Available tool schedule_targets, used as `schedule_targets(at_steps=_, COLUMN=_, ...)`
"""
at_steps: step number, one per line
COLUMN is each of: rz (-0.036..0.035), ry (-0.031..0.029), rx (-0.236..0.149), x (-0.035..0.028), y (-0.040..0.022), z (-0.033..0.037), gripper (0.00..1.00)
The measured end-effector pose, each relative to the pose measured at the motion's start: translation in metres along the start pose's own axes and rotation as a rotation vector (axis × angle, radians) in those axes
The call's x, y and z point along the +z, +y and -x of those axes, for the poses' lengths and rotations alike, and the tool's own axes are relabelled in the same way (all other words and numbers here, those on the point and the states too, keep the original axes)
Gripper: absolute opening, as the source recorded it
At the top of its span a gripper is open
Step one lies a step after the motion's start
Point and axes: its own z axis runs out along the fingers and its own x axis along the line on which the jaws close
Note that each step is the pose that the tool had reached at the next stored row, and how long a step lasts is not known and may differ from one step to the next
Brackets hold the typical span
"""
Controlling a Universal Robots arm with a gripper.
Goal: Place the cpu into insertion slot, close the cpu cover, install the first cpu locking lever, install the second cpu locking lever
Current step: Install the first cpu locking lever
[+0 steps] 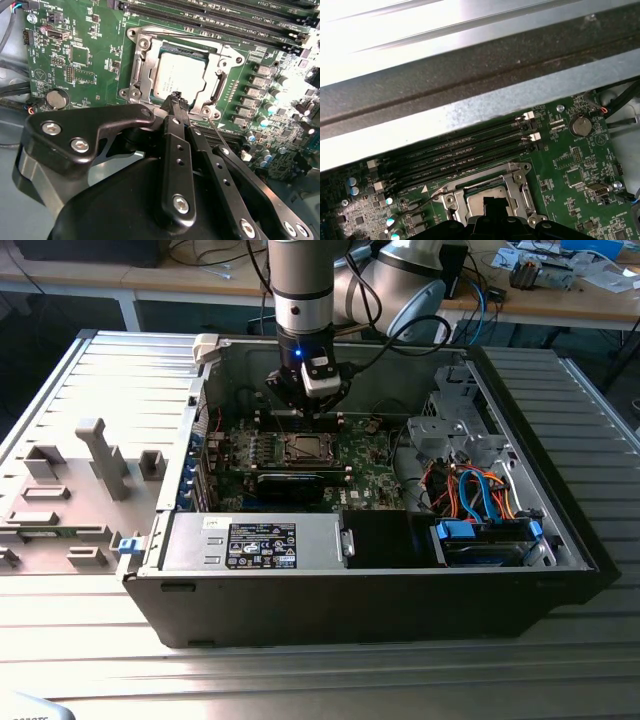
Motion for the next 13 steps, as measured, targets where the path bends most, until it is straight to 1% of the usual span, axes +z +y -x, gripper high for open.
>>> schedule_targets(at_steps=13, rz=-0.0006, ry=-0.0004, rx=-0.01, x=0.0, y=0.0, z=0.0, gripper=0.11)
